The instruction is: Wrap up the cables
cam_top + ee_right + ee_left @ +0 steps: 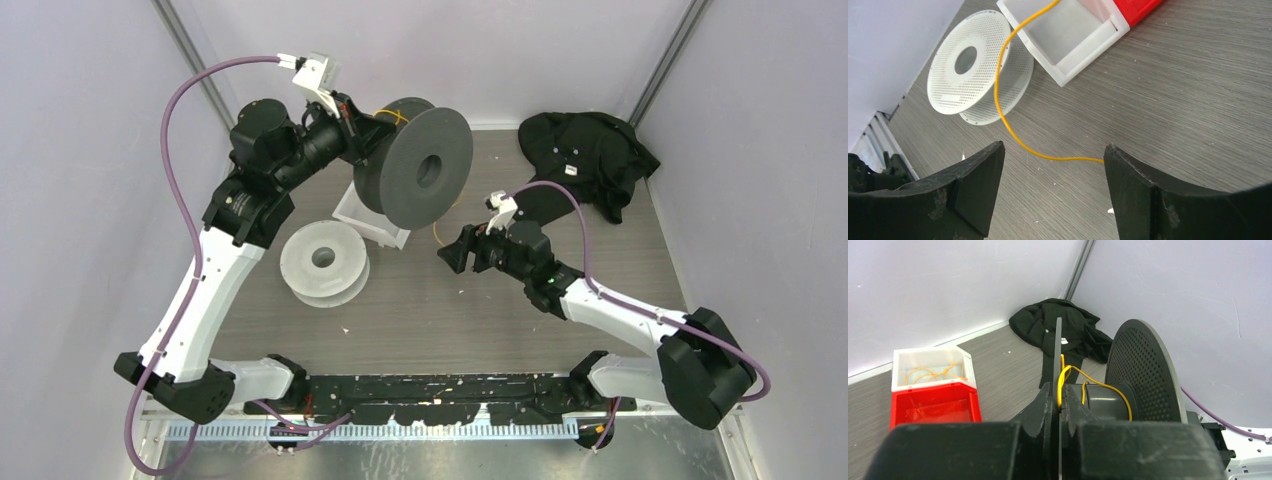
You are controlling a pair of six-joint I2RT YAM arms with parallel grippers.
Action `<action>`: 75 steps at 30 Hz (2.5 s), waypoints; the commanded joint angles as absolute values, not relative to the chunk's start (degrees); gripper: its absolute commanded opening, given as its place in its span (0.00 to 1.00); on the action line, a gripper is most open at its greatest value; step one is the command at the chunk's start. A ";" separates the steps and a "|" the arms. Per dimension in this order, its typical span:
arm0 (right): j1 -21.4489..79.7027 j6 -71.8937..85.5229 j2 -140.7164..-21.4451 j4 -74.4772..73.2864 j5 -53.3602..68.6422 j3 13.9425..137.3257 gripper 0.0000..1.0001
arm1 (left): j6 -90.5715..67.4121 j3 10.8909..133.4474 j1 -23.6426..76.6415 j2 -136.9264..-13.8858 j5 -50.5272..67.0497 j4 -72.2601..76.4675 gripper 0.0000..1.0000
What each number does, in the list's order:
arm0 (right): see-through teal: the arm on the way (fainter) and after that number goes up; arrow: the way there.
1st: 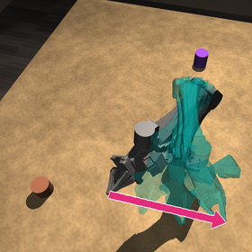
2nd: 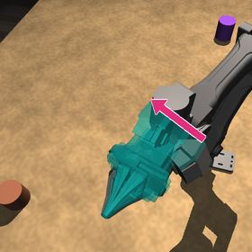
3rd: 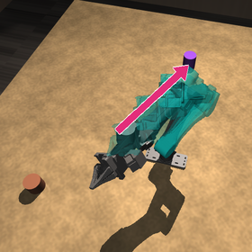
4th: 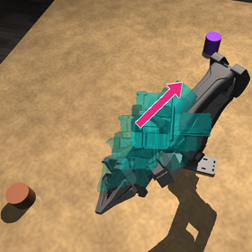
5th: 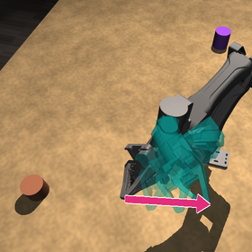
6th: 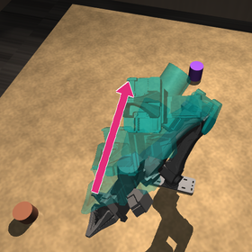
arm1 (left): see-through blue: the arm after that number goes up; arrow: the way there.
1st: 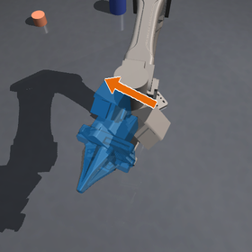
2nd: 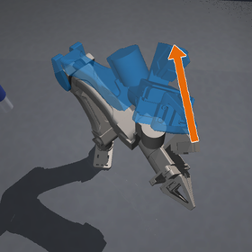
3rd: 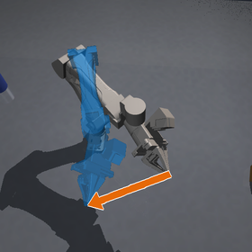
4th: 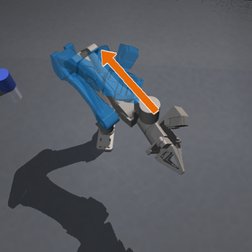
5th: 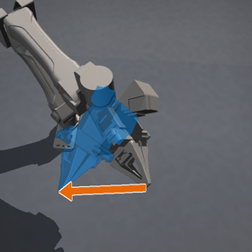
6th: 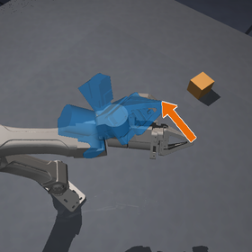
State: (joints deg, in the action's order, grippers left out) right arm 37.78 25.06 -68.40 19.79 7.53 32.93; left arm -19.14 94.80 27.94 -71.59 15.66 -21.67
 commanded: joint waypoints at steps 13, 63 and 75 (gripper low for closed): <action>39.45 23.99 -76.59 26.09 10.27 38.27 0.74 | -20.69 97.06 27.58 -68.68 17.20 -15.04 0.00; 64.70 18.66 -64.68 -17.66 2.14 62.86 0.01 | -11.06 87.77 38.03 -82.03 -28.55 -9.67 0.00; 49.99 1.49 -69.12 -24.65 3.72 83.93 0.00 | -8.38 80.93 40.32 -79.09 -15.40 -14.39 0.00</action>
